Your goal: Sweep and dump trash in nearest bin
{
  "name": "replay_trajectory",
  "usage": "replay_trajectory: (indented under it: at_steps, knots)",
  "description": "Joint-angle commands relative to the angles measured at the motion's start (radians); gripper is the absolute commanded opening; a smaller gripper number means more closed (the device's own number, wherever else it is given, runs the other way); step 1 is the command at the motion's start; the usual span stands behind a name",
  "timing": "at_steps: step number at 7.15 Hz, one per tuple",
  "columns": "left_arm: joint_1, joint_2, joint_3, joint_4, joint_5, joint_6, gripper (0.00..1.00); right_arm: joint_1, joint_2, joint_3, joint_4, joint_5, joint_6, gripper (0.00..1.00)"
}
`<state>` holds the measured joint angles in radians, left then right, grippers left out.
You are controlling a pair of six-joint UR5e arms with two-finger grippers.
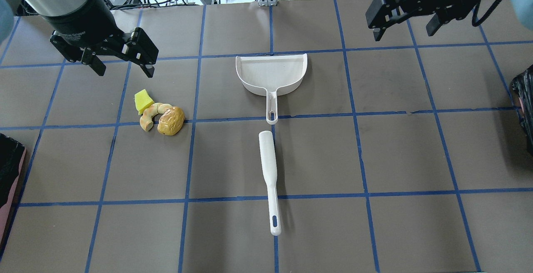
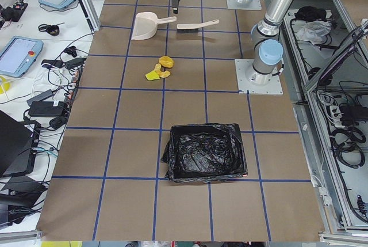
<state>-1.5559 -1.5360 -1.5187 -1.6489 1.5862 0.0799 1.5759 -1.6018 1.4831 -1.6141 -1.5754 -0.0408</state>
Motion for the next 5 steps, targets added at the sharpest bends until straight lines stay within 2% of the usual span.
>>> replay_trajectory:
  at_steps: [1, 2, 5]
  knots:
    - [0.002, 0.000, 0.002, -0.002, 0.020, -0.019, 1.00, 0.001, 0.000, 0.000, -0.007, 0.000, 0.001, 1.00]
    - [0.004, 0.000, 0.003, 0.001, 0.071, -0.011, 1.00, 0.000, -0.001, 0.000, -0.006, 0.000, 0.001, 1.00]
    - [0.002, -0.003, -0.001, -0.002, 0.083, -0.015, 1.00, 0.001, -0.006, -0.001, 0.008, -0.003, -0.002, 1.00]
